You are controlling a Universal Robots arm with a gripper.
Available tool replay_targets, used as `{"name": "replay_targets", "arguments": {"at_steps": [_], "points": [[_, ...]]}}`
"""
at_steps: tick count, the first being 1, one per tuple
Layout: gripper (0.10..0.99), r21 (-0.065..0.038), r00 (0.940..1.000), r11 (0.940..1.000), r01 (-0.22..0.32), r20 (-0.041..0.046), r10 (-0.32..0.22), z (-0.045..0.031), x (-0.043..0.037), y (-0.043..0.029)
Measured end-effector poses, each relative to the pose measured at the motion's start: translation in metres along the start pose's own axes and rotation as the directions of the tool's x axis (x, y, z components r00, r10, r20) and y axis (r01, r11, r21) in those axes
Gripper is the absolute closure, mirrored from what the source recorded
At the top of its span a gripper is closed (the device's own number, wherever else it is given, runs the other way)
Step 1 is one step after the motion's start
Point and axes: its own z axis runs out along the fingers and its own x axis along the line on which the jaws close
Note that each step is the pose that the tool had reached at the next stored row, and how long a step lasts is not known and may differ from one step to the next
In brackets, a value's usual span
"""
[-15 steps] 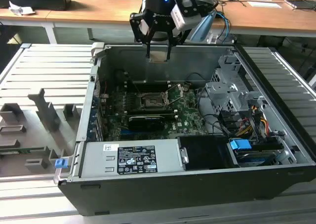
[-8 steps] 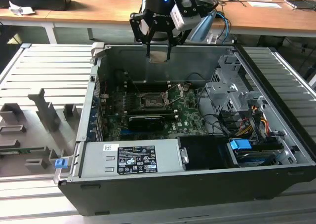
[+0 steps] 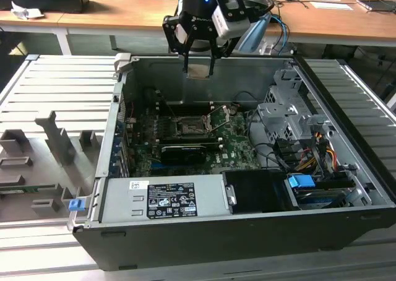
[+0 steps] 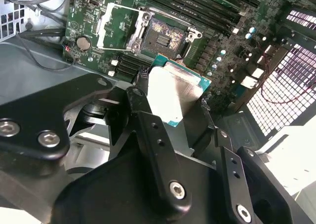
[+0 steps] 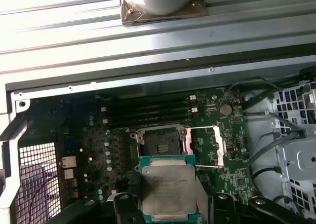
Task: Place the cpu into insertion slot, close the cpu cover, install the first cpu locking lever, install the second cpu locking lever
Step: 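Place the cpu into insertion slot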
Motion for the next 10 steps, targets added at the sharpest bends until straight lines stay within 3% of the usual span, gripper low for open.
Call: {"name": "replay_targets", "arguments": {"at_steps": [10], "points": [[0.561, 0.002, 1.0000, 1.0000, -0.008, 0.0010, 0.008, 0.0023, 0.0000, -0.0002]]}}
